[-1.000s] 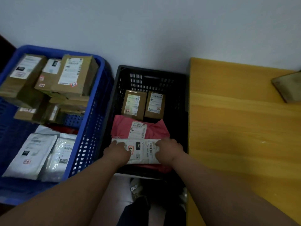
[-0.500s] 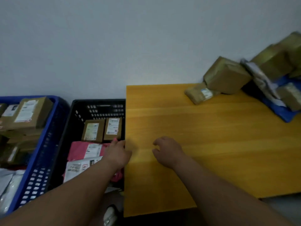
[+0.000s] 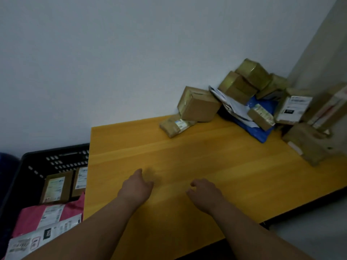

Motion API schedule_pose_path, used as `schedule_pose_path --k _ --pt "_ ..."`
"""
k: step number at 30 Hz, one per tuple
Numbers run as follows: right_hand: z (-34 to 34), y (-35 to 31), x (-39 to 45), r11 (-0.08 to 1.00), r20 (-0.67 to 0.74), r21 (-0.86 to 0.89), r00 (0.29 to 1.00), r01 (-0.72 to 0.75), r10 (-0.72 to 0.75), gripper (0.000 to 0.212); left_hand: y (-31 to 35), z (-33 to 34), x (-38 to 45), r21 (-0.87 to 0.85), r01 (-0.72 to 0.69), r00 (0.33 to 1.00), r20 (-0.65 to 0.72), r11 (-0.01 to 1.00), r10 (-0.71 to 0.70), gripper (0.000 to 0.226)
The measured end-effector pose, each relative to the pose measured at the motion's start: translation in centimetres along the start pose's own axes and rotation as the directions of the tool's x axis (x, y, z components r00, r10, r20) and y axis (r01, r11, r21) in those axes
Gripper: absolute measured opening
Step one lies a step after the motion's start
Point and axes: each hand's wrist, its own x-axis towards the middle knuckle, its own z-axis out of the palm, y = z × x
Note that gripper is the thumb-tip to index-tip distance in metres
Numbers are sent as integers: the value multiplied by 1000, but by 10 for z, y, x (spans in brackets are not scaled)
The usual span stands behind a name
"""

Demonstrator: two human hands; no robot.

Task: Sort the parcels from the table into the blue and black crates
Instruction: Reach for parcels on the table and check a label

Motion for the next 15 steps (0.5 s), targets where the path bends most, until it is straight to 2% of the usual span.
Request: schedule_pose_path --k 5,11,15 --pt "-27 16 19 998 -28 -3 998 -62 62 50 31 -1 35 11 -20 999 37 1000 19 70" --pt "-73 42 33 990 -121 68 984 -126 134 47 87 1 67 142 -134 989 85 981 122 53" --pt "-90 66 38 984 -141 95 976 -154 166 47 126 11 78 126 -186 981 78 974 178 52"
